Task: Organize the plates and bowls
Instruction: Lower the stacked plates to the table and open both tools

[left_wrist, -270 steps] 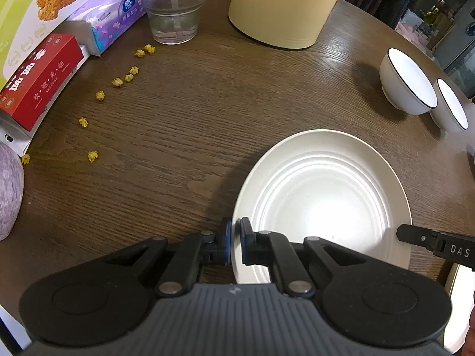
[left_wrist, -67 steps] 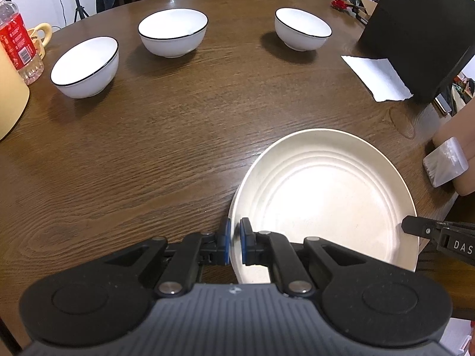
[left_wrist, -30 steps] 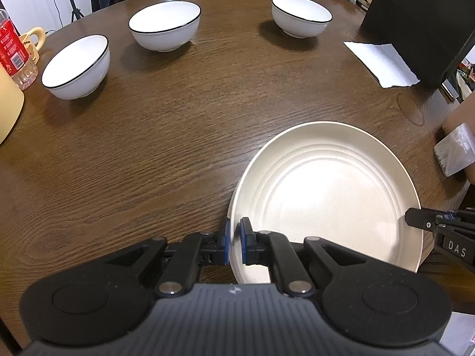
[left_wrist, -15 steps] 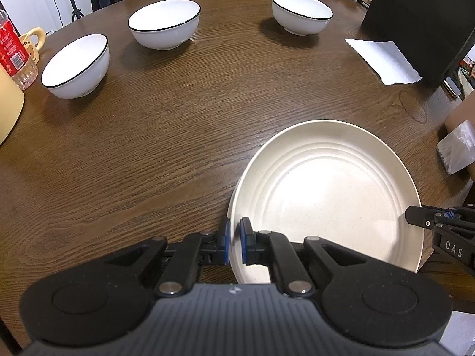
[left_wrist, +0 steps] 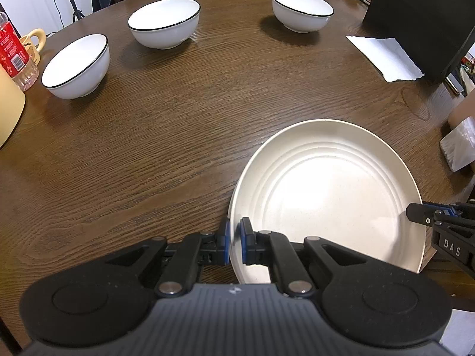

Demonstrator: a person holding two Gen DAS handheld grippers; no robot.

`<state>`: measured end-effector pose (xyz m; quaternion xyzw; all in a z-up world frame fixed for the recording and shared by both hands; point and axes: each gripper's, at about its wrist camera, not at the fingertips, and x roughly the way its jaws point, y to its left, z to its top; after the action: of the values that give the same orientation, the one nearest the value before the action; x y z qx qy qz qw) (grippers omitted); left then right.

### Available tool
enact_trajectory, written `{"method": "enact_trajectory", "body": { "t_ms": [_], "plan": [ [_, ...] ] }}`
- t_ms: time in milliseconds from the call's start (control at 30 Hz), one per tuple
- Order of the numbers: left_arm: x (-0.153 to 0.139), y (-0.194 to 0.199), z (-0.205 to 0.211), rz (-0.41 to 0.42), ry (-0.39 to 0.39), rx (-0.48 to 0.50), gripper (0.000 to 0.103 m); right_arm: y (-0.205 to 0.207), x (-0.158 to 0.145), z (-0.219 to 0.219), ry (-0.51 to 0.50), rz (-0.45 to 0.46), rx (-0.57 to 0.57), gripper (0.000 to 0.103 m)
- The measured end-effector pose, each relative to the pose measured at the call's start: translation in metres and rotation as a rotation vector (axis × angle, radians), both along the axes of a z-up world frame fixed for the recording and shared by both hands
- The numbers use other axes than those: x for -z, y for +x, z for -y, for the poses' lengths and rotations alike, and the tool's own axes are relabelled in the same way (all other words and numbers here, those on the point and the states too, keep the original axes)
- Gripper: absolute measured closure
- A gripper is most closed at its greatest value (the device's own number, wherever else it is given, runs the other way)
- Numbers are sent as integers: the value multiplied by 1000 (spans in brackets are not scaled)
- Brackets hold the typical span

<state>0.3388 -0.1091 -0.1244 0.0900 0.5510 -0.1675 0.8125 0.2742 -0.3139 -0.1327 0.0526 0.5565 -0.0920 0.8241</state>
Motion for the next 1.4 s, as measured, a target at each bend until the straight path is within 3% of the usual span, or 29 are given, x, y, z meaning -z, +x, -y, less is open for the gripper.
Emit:
{"method": "enact_trajectory", "body": {
  "t_ms": [1267,1400],
  "plan": [
    [4,-1,-1,1,19,-4,95,2,3,-2,-20,9,-6,96],
    [3,0,-2,3,21,-11,94,2,4,-1,-7,6,2,91]
  ]
}}
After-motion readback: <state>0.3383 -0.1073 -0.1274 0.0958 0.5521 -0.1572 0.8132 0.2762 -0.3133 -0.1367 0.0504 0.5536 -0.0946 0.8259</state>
